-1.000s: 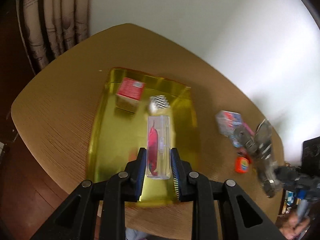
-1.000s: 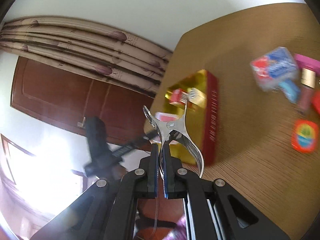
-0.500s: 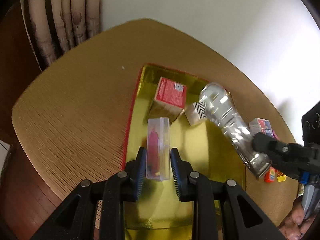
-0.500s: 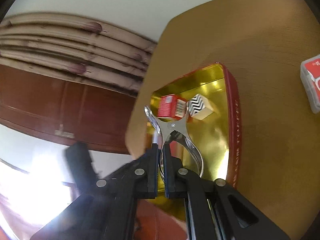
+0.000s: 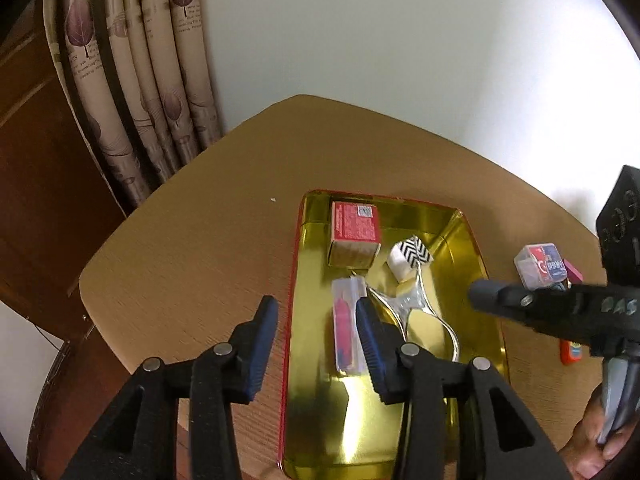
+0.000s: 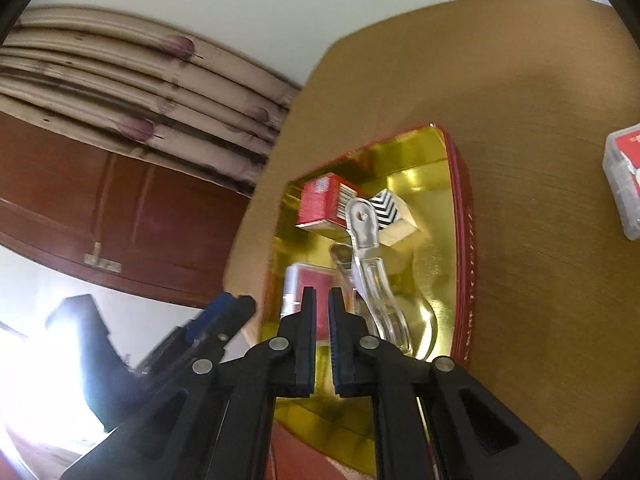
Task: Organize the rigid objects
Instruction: 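Place the clear box in the tin while the right gripper drops the metal clip there, then grasp the red tape measure with the left gripper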
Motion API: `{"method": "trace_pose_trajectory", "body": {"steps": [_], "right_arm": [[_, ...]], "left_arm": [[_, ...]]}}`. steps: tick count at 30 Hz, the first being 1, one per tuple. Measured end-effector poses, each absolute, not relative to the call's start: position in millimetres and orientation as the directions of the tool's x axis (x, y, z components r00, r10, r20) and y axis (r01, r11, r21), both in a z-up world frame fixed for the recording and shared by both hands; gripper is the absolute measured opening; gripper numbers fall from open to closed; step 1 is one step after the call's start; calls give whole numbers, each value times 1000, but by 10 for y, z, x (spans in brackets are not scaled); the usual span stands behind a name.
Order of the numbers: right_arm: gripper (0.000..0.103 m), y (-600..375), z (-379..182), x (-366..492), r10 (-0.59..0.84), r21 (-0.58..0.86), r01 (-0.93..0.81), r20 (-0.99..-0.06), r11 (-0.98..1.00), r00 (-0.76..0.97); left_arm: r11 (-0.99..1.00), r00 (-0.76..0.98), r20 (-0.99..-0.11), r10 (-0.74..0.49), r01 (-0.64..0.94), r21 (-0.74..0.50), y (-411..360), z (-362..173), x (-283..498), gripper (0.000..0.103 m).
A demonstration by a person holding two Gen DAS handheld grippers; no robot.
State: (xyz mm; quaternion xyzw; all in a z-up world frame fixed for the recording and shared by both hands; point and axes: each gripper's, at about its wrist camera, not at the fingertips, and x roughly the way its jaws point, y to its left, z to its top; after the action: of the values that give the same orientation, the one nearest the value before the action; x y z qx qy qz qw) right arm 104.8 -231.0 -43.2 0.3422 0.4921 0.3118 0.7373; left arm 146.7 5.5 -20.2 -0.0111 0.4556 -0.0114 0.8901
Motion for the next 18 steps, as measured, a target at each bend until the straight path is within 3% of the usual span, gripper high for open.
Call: {"method": "trace_pose_trajectory", "body": {"steps": [4,10,12,13,15,18], "right_arm": [[22,-2617,-335,831,790,809,-171,-466,563,399],[26,-3549,-471,279,653,728,-128,-505,673,564],[35,-3956,-561,22,542,662,-63,-550,747,636],[48,-4178,-611,-122,463,610,-20,-578,792,672],[65,-4517,-704,-347,319,498,57,-635,865,704],[66,-5016,-885,-670,70,291,198,-705,936,706]], "left_arm": [[996,568,-818,-85,50,-69,-54,-178,1317,41],[986,554,-820,-147,144,-79,-463,-144,1075,41],[980,541,-824,-171,176,-88,-661,-135,994,41],[973,527,-826,-199,208,-102,-799,-143,949,41],[958,493,-836,-240,260,-122,-1032,-193,904,41],[925,431,-847,-311,340,-167,-1471,-281,838,41]]}}
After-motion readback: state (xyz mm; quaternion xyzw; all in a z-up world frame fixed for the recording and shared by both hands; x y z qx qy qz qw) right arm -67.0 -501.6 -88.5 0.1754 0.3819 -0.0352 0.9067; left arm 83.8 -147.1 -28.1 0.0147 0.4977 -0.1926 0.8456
